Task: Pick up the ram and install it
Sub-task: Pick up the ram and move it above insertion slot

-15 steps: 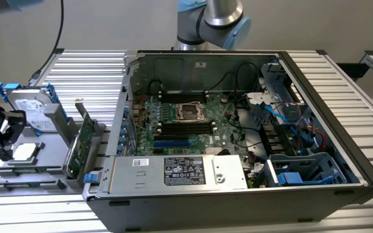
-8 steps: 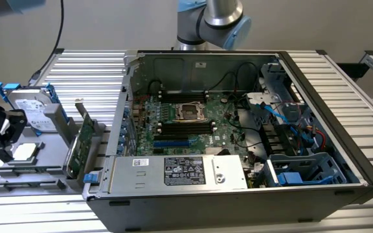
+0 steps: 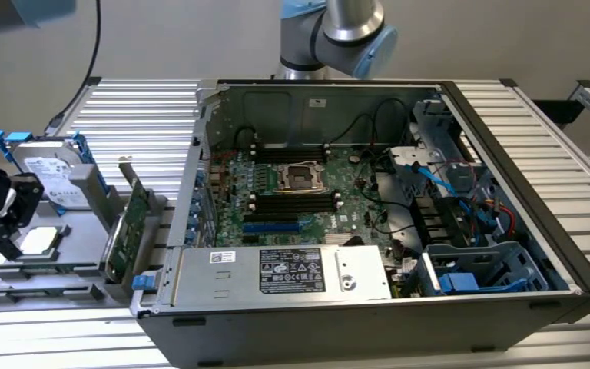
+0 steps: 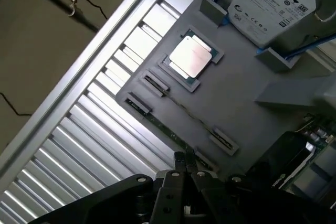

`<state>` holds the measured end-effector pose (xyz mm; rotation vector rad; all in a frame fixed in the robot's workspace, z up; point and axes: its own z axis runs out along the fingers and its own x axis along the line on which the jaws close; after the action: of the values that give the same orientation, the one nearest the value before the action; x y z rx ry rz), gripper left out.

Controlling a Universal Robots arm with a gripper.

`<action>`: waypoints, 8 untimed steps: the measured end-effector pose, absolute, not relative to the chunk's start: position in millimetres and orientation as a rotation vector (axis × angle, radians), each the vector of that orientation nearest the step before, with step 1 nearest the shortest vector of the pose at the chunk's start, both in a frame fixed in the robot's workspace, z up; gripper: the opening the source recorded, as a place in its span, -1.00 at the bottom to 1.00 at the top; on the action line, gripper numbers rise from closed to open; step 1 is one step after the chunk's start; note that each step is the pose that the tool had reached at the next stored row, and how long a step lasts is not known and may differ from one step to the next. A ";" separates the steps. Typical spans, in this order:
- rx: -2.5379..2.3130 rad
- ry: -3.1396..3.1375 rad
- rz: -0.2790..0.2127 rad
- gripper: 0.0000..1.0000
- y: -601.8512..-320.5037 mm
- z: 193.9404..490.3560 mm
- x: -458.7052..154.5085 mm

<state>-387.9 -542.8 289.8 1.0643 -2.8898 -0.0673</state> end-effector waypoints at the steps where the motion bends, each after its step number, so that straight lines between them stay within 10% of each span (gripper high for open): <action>1: 1.090 -2.880 -0.066 -0.79 -542.8 289.3 -387.9; 8: 1.271 -2.804 -0.058 -0.79 -542.8 285.6 -387.9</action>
<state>-387.9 -542.8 285.6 1.2713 -2.8040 -0.0580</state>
